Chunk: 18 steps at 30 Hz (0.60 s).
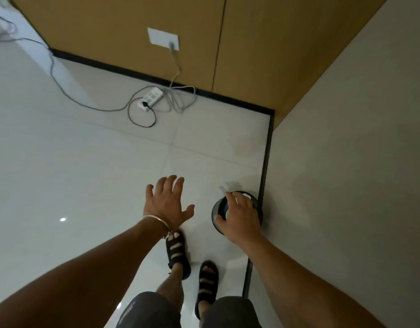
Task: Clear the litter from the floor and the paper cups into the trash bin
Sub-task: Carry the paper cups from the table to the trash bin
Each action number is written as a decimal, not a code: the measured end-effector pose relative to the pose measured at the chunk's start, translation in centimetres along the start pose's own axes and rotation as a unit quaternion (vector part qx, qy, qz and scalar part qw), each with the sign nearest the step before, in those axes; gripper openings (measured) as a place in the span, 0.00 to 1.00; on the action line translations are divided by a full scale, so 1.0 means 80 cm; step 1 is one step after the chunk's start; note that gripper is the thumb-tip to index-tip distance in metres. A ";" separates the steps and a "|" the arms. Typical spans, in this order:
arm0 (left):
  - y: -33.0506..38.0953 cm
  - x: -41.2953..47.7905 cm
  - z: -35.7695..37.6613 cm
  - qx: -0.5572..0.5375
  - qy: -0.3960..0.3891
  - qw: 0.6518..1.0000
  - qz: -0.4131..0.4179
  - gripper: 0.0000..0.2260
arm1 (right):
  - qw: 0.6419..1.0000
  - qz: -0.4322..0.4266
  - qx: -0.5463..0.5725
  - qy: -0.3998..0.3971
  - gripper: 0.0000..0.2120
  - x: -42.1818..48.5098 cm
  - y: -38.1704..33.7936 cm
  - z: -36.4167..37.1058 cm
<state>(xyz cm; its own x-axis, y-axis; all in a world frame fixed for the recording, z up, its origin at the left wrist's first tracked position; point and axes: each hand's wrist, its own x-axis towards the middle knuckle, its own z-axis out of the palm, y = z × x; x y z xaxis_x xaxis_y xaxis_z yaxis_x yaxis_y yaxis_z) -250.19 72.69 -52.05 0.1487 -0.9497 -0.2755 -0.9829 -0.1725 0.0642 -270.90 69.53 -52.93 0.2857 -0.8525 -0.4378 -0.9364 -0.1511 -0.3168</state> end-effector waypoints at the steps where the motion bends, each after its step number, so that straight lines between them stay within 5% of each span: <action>1: -0.011 -0.019 -0.014 -0.007 0.009 1.000 -0.022 0.37 | 1.000 -0.022 -0.015 0.003 0.34 -0.009 -0.013 -0.010; 10: -0.119 -0.233 -0.060 -0.093 0.013 0.971 -0.219 0.36 | 0.970 -0.189 -0.136 -0.067 0.35 -0.104 -0.176 -0.038; 18: -0.311 -0.448 -0.074 -0.125 0.079 0.918 -0.367 0.35 | 0.902 -0.354 -0.228 -0.092 0.37 -0.206 -0.439 0.035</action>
<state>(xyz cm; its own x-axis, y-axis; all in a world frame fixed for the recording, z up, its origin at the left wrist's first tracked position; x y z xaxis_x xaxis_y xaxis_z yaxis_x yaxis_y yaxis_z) -230.41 109.50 -38.07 0.7951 -0.5753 -0.1920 -0.5579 -0.8179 0.1407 -242.13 90.30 -36.97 0.8350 -0.3707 -0.4066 -0.4808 -0.8510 -0.2114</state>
